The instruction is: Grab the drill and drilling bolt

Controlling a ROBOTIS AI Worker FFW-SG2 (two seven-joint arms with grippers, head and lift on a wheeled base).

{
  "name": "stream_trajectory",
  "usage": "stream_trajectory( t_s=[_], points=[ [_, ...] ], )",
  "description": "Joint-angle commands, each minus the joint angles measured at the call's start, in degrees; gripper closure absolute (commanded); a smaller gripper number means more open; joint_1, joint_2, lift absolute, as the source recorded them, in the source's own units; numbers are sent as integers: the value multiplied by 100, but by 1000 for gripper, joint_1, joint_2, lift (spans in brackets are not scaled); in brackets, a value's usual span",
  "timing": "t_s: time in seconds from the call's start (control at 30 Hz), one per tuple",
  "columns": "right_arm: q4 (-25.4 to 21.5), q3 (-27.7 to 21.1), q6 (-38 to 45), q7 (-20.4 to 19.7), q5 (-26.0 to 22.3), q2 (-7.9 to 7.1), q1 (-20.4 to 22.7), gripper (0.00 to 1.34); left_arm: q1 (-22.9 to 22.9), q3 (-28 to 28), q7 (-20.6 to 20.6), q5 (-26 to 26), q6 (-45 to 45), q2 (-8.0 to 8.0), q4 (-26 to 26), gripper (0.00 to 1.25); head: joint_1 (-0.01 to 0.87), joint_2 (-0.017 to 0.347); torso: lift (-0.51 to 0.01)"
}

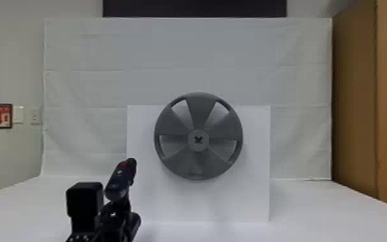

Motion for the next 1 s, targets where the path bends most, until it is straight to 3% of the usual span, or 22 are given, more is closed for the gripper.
stream_trajectory(
  t_s=[0.0,0.97],
  points=[
    [0,-9,-1,0,0,15,0,157,61,20,1,-25,-134,0,98,1227,-15,51,-398],
    [0,-9,-18,0,9,24,9,157,167,100,-69,-104,-336,-9,547,1227,-15,51,-398]
  ],
)
